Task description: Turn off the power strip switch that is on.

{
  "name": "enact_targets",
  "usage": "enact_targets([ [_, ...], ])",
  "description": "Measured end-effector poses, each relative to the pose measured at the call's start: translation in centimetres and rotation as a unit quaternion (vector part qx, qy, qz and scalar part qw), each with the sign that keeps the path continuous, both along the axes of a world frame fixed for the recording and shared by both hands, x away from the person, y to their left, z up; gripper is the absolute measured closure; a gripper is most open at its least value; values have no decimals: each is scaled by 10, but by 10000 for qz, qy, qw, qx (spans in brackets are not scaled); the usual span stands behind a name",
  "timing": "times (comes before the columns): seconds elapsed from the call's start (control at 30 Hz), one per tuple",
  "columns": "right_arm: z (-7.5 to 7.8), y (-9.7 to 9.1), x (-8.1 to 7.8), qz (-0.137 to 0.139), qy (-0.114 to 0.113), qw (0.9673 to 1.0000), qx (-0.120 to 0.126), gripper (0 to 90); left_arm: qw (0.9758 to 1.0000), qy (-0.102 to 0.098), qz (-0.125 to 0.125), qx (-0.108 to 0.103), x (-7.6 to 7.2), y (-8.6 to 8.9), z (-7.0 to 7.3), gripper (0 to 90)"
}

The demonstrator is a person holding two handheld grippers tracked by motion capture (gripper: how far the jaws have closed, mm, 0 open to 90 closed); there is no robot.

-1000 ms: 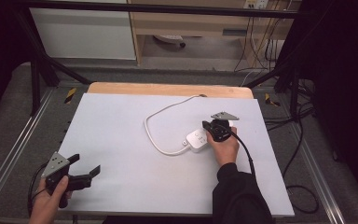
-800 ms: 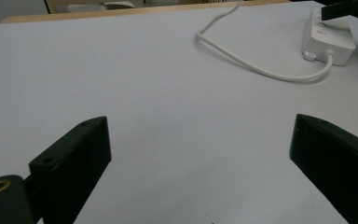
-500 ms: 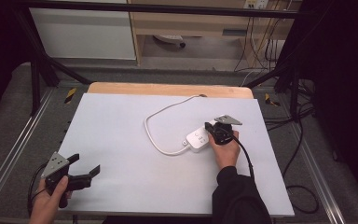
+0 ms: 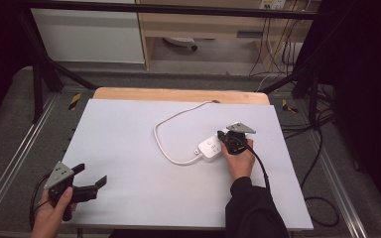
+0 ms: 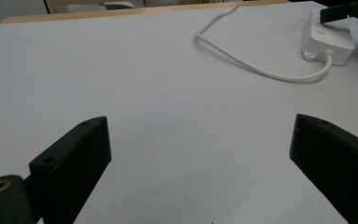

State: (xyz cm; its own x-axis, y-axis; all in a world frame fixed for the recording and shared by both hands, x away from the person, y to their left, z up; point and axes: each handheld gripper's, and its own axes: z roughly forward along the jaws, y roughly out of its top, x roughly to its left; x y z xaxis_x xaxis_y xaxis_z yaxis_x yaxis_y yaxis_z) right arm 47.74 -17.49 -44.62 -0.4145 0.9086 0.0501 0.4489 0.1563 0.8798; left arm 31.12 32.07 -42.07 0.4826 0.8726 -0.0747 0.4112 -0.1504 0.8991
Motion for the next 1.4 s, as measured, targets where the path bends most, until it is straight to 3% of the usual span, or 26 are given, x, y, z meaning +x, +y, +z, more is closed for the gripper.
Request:
enact_targets([
  [0.4, -2, 1, 0, 31, 28, 10000, 41, 900, 10000, 6, -3, -9, 0, 0, 0, 49],
  [0.63, -4, -2, 2, -4, 128, 9996, 240, 900, 10000, 9, -11, -18, 0, 0, 0, 50],
  [1.2, -3, -1, 2, -17, 96, 10000, 8, 900, 10000, 20, -22, -26, 0, -1, 0, 49],
  [1.4, -1, 1, 1, -5, 76, 9998, -185, 900, 10000, 13, -35, -22, -1, 0, 0, 50],
])
